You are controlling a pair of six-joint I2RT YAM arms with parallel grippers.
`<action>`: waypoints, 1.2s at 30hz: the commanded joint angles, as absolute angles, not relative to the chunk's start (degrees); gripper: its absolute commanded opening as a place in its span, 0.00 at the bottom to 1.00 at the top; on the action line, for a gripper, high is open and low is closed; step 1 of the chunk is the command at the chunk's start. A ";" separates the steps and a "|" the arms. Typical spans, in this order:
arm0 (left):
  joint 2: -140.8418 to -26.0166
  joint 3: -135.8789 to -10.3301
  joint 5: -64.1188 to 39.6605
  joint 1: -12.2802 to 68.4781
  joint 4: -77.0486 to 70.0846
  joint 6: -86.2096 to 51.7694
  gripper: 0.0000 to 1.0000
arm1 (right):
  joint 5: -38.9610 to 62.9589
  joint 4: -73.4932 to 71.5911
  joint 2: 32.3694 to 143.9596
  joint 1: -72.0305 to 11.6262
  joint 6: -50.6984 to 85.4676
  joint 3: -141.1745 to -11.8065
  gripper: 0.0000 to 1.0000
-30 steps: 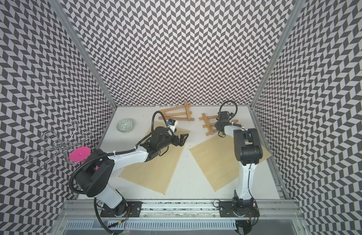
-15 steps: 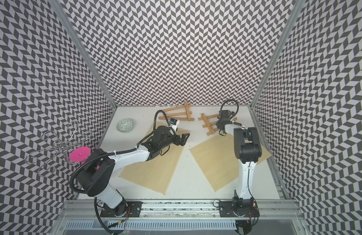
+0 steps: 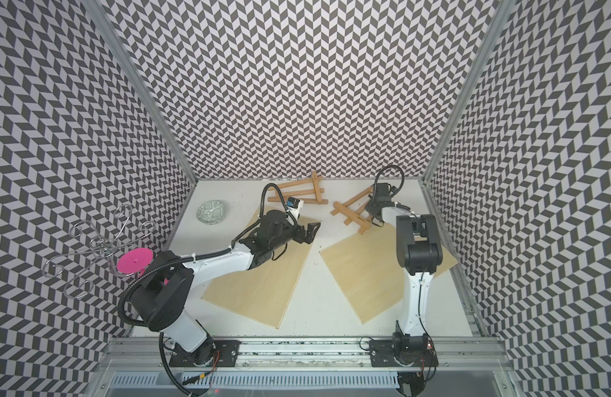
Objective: Assemble the easel
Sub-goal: Pick up the easel at the center of the board.
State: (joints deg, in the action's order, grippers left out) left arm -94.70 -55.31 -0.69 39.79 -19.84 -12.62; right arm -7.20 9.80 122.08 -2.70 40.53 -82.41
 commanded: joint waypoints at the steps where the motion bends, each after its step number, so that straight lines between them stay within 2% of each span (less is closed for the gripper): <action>1: -95.32 -57.41 0.09 40.25 -18.90 -11.87 1.00 | -4.68 6.77 120.51 -2.42 39.61 -83.98 0.21; 4: -95.28 -58.56 0.27 40.25 -18.14 -11.61 1.00 | -2.71 6.67 119.53 -2.36 39.09 -84.62 0.16; 19: -91.95 -64.43 3.44 40.34 -8.18 -10.68 1.00 | -1.44 2.39 102.39 -2.88 33.30 -73.12 0.06; 26: -93.60 -72.96 4.21 41.44 -1.15 -5.42 1.00 | -1.94 3.71 93.96 -5.01 30.08 -68.49 0.05; 30: -97.89 -81.36 4.83 41.75 4.98 -2.78 1.00 | -7.73 6.36 89.20 -9.17 27.83 -67.52 0.05; 36: -104.79 -91.67 9.22 43.87 12.38 1.47 1.00 | -10.34 6.37 82.15 -13.91 26.56 -64.35 0.05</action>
